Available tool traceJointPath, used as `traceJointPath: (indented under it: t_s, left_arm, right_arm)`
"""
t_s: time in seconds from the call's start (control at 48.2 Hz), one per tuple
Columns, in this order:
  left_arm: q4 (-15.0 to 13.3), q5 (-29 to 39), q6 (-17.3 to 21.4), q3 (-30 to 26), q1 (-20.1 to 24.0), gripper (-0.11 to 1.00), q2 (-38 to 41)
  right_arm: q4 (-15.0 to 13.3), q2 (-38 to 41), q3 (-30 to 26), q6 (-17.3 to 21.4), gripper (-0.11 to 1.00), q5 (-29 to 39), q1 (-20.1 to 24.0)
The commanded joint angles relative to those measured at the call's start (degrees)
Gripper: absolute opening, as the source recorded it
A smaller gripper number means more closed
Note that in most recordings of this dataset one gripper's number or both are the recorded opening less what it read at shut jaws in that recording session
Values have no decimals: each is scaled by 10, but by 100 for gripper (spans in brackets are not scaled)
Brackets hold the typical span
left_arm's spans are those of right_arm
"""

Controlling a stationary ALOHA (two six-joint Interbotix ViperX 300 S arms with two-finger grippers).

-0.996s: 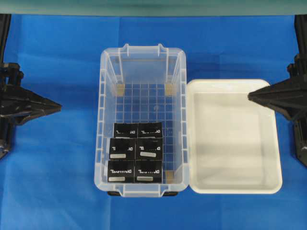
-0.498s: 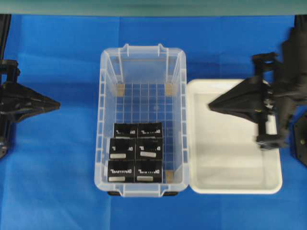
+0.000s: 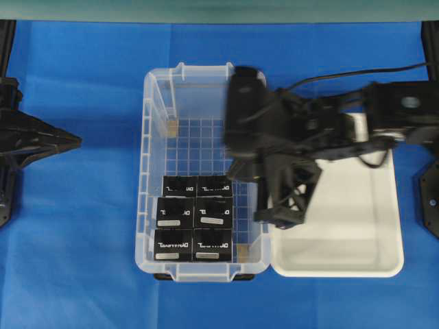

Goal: Pick the box from inside the plastic case
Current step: 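Move the right gripper over the black boxes in the clear case, then lower the open right gripper onto a black box and close it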

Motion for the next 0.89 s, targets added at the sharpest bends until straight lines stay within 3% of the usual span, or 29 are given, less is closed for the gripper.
traceJointPath:
  t_s: [0.0,0.124,0.29,0.394,0.56,0.664,0.871]
  left_arm:
    - [2,1,1,-15,3,-5,2]
    - [1,5,0,-15,2,-5,2]
    - [2,9,0,-16,2,-5,-1]
    - [1,15,0,-16,2,-5,0]
    - [2,22,-1,-15,2,-5,-1]
    - [1,22,-1,-16,2,-5,-1]
    - [2,22,-2,-15,2,-5,-1]
  right_arm:
    - [2,37,-40,-4,1,62,2]
    - [5,78,-76,-11,4,123,2]
    - [11,109,-98,-29,16,134,2]
    - [17,118,-98,-41,36,134,2]
    - [18,131,-97,-48,80,132,1]
    - [18,142,-91,-54,98,120,-2]
    - [18,164,-92,-58,99,91,-6]
